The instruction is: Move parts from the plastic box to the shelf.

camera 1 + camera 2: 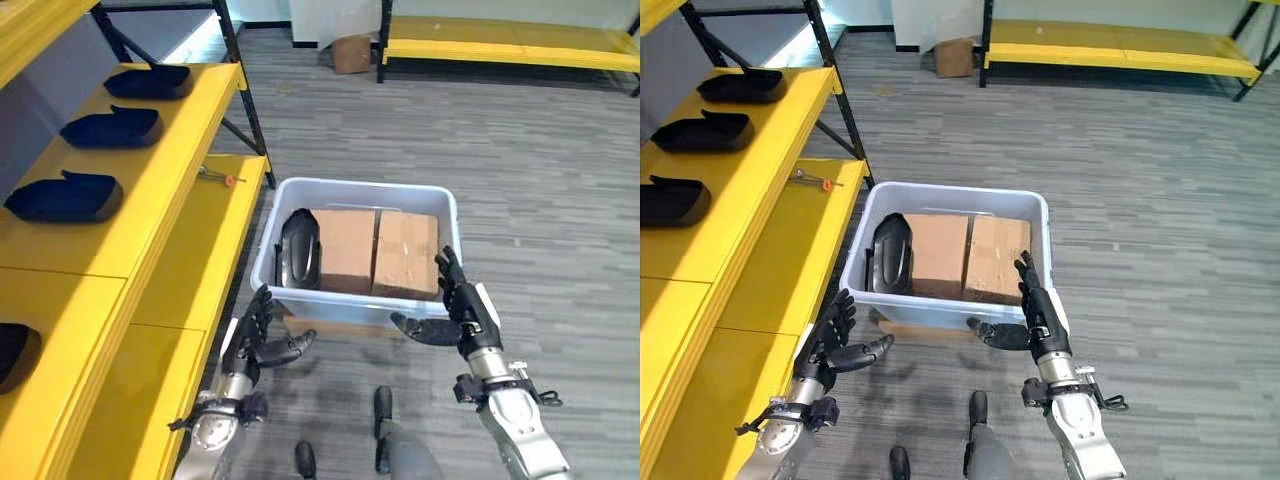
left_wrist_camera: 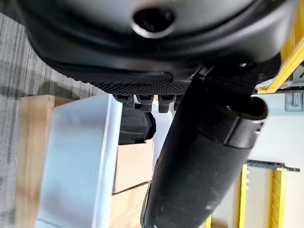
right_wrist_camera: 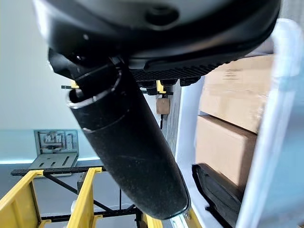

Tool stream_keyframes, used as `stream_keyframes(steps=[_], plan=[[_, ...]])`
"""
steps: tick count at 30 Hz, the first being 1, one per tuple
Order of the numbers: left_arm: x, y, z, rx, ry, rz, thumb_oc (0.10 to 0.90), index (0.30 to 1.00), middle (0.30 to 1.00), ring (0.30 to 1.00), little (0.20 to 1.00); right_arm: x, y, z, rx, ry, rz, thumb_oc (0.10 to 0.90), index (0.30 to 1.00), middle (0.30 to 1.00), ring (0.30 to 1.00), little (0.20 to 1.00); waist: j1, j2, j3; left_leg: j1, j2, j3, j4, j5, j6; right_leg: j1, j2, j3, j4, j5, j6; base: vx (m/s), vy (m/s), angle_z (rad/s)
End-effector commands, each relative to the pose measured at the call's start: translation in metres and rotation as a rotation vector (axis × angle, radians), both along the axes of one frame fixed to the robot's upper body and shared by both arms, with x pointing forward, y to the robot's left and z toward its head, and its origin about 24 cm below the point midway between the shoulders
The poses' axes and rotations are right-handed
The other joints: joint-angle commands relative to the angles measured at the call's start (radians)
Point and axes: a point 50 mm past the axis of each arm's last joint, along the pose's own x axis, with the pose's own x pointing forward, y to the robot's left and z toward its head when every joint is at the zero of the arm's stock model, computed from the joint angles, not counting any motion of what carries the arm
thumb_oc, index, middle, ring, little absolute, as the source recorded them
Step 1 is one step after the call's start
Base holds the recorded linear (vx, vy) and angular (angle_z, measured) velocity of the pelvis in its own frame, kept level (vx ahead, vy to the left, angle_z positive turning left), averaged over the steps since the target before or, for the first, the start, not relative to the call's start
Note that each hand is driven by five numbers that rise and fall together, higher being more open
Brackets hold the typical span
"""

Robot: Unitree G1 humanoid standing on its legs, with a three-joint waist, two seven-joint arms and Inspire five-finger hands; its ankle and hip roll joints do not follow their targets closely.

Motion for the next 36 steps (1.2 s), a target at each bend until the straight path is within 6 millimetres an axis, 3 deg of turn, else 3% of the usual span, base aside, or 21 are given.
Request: stream_keyframes(steps=[1, 4, 5, 6, 7, 8, 9, 12, 13, 14, 15, 17, 18, 21, 22, 24, 27, 31, 32, 36], plan=[[0.024, -0.005, 0.049, -0.008, -0.258, -0.046, 0.900, 1.000, 1.000, 1.000, 1.000, 0.010, -0.004, 0.051, 0.066, -0.278, -0.012, 0.900, 1.000, 1.000, 1.000, 1.000, -0.025, -0.002, -0.051, 0.066, -0.026, -0.028, 0.128, -0.054, -0.029, 0.019, -0.001, -0.022, -0.017, 0.035, 0.012, 0.13, -0.114, 0.36], [0.023, -0.005, 0.049, -0.013, -0.259, -0.046, 0.900, 1.000, 1.000, 1.000, 1.000, 0.009, -0.004, 0.051, 0.057, -0.276, -0.007, 0.900, 1.000, 1.000, 1.000, 1.000, -0.024, -0.001, -0.038, 0.028, -0.015, -0.028, 0.221, -0.025, -0.042, 0.037, 0.007, -0.029, -0.012, 0.013, -0.004, 0.11, -0.085, 0.16], [0.021, -0.003, 0.048, -0.014, -0.254, -0.041, 0.900, 1.000, 1.000, 1.000, 1.000, 0.008, -0.005, 0.051, 0.052, -0.272, 0.004, 0.900, 1.000, 1.000, 1.000, 1.000, -0.013, -0.008, -0.018, -0.042, -0.015, -0.027, 0.383, 0.035, -0.055, 0.065, 0.013, -0.029, -0.007, -0.011, -0.028, 0.08, -0.088, 0.00], [0.020, -0.004, 0.048, -0.018, -0.252, -0.044, 0.900, 1.000, 1.000, 1.000, 1.000, 0.007, -0.005, 0.050, 0.045, -0.264, 0.010, 0.900, 1.000, 1.000, 1.000, 1.000, -0.001, -0.012, -0.003, -0.090, -0.032, -0.055, 0.482, 0.053, -0.062, 0.080, 0.019, -0.022, -0.007, -0.021, -0.038, 0.11, -0.091, -0.01], [0.019, -0.003, 0.048, -0.017, -0.252, -0.048, 0.900, 1.000, 1.000, 1.000, 1.000, 0.007, -0.006, 0.050, 0.032, -0.265, 0.017, 0.900, 1.000, 1.000, 1.000, 1.000, 0.016, -0.022, 0.014, -0.140, -0.073, -0.099, 0.563, 0.078, -0.061, 0.092, 0.019, -0.009, -0.007, -0.026, -0.048, 0.04, -0.033, -0.03], [0.019, -0.003, 0.048, -0.016, -0.252, -0.048, 0.900, 1.000, 1.000, 1.000, 1.000, 0.007, -0.006, 0.050, 0.033, -0.265, 0.017, 0.900, 1.000, 1.000, 1.000, 1.000, 0.012, -0.027, 0.010, -0.147, -0.078, -0.102, 0.562, 0.084, -0.060, 0.086, 0.013, -0.011, -0.007, -0.023, -0.047, 0.06, -0.008, -0.35], [0.017, -0.003, 0.047, -0.012, -0.245, -0.061, 0.900, 1.000, 1.000, 1.000, 1.000, 0.005, -0.009, 0.049, 0.028, -0.258, 0.012, 0.900, 1.000, 1.000, 1.000, 1.000, 0.019, -0.046, 0.025, -0.217, -0.077, -0.121, 0.568, 0.092, -0.047, 0.104, -0.001, 0.000, -0.017, -0.026, -0.044, 0.08, 0.019, -0.59], [0.011, 0.002, 0.047, -0.015, -0.234, -0.057, 0.900, 1.000, 1.000, 1.000, 1.000, 0.002, -0.016, 0.048, 0.031, -0.253, -0.021, 0.900, 1.000, 1.000, 1.000, 1.000, 0.030, -0.086, 0.026, -0.257, 0.046, -0.140, 0.393, 0.069, -0.032, 0.119, -0.039, 0.029, -0.030, -0.032, -0.012, 0.18, 0.114, -0.03], [0.009, 0.005, 0.048, -0.006, -0.237, -0.049, 0.900, 1.000, 1.000, 1.000, 1.000, 0.002, -0.017, 0.046, 0.036, -0.250, -0.030, 0.900, 1.000, 1.000, 1.000, 1.000, 0.040, -0.091, 0.032, -0.240, 0.106, -0.152, 0.260, 0.086, -0.042, 0.127, -0.045, 0.049, -0.034, -0.041, -0.002, 0.12, 0.140, -0.08], [0.009, 0.005, 0.048, -0.005, -0.237, -0.049, 0.900, 1.000, 1.000, 1.000, 1.000, 0.002, -0.017, 0.046, 0.036, -0.250, -0.030, 0.900, 1.000, 1.000, 1.000, 1.000, 0.041, -0.093, 0.032, -0.235, 0.104, -0.150, 0.246, 0.096, -0.042, 0.126, -0.046, 0.050, -0.034, -0.039, -0.002, 0.18, 0.297, -0.15], [0.009, 0.007, 0.047, 0.014, -0.229, -0.038, 0.900, 1.000, 1.000, 1.000, 1.000, 0.003, -0.018, 0.045, 0.007, -0.239, -0.037, 0.900, 1.000, 1.000, 1.000, 1.000, 0.055, -0.074, 0.032, -0.242, 0.211, -0.172, 0.059, 0.238, -0.093, 0.126, -0.049, 0.076, -0.036, -0.056, 0.011, 0.17, 0.340, -0.19], [0.007, 0.007, 0.042, 0.009, -0.210, -0.033, 0.900, 1.000, 1.000, 1.000, 1.000, 0.001, -0.019, 0.043, 0.003, -0.228, -0.036, 0.900, 1.000, 1.000, 1.000, 1.000, 0.057, -0.047, 0.025, -0.230, 0.237, -0.138, -0.012, 0.276, -0.143, 0.146, -0.054, 0.086, -0.045, -0.063, 0.028, 0.23, 0.416, -0.30], [0.004, 0.008, 0.038, -0.006, -0.194, -0.026, 0.900, 1.000, 1.000, 1.000, 1.000, -0.001, -0.018, 0.041, 0.007, -0.217, -0.022, 0.900, 1.000, 1.000, 1.000, 1.000, 0.056, -0.038, 0.012, -0.208, 0.241, -0.130, -0.012, 0.241, -0.145, 0.151, -0.060, 0.088, -0.041, -0.075, 0.039, 0.18, 0.317, -0.30], [0.003, 0.010, 0.040, -0.004, -0.203, -0.022, 0.900, 1.000, 1.000, 1.000, 1.000, -0.003, -0.018, 0.038, -0.024, -0.199, -0.011, 0.900, 1.000, 1.000, 1.000, 1.000, 0.060, -0.034, 0.000, -0.171, 0.207, -0.071, -0.010, 0.210, -0.144, 0.162, -0.098, 0.098, -0.038, -0.057, 0.064, 0.16, 0.338, -0.88], [0.005, 0.014, 0.044, 0.013, -0.217, -0.021, 0.900, 1.000, 1.000, 1.000, 1.000, -0.003, -0.018, 0.038, -0.016, -0.197, -0.019, 0.900, 1.000, 1.000, 1.000, 1.000, 0.063, -0.051, 0.010, -0.163, 0.174, -0.043, 0.011, 0.185, -0.133, 0.168, -0.132, 0.108, -0.044, -0.037, 0.083, 0.11, 0.289, -0.15], [0.005, 0.014, 0.044, 0.014, -0.218, -0.021, 0.900, 1.000, 1.000, 1.000, 1.000, -0.003, -0.017, 0.038, -0.015, -0.197, -0.019, 0.900, 1.000, 1.000, 1.000, 1.000, 0.066, -0.055, 0.012, -0.161, 0.171, -0.039, 0.013, 0.183, -0.132, 0.169, -0.135, 0.113, -0.045, -0.037, 0.085, 0.03, 0.167, -0.13], [0.011, 0.022, 0.053, 0.062, -0.249, 0.002, 0.900, 1.000, 1.000, 1.000, 1.000, 0.006, -0.009, 0.043, -0.044, -0.221, -0.003, 0.900, 1.000, 1.000, 1.000, 1.000, 0.083, -0.091, 0.037, -0.195, 0.118, -0.002, 0.065, 0.132, -0.103, 0.146, -0.196, 0.118, -0.072, 0.010, 0.114, -0.01, 0.207, -0.23], [0.014, 0.023, 0.056, 0.075, -0.258, 0.007, 0.900, 1.000, 1.000, 1.000, 1.000, 0.013, -0.010, 0.051, -0.086, -0.254, -0.016, 0.900, 1.000, 1.000, 1.000, 1.000, 0.093, -0.119, 0.053, -0.253, 0.095, -0.013, 0.110, 0.114, -0.090, 0.126, -0.218, 0.099, -0.075, 0.026, 0.124, -0.02, 0.090, 0.09], [0.015, 0.024, 0.059, 0.081, -0.268, 0.008, 0.900, 1.000, 1.000, 1.000, 1.000, 0.021, -0.007, 0.062, -0.197, -0.302, -0.009, 0.900, 1.000, 1.000, 1.000, 1.000, 0.109, -0.133, 0.065, -0.280, 0.089, -0.024, 0.118, 0.114, -0.086, 0.118, -0.224, 0.085, -0.075, 0.031, 0.125, 0.00, 0.031, 0.22], [0.017, 0.023, 0.066, 0.073, -0.300, 0.007, 0.900, 1.000, 1.000, 1.000, 1.000, 0.036, -0.005, 0.080, -0.341, -0.380, -0.006, 0.900, 1.000, 1.000, 1.000, 1.000, 0.129, -0.145, 0.084, -0.311, 0.087, -0.042, 0.124, 0.120, -0.087, 0.109, -0.224, 0.066, -0.072, 0.033, 0.123, -0.01, -0.016, 0.09]])
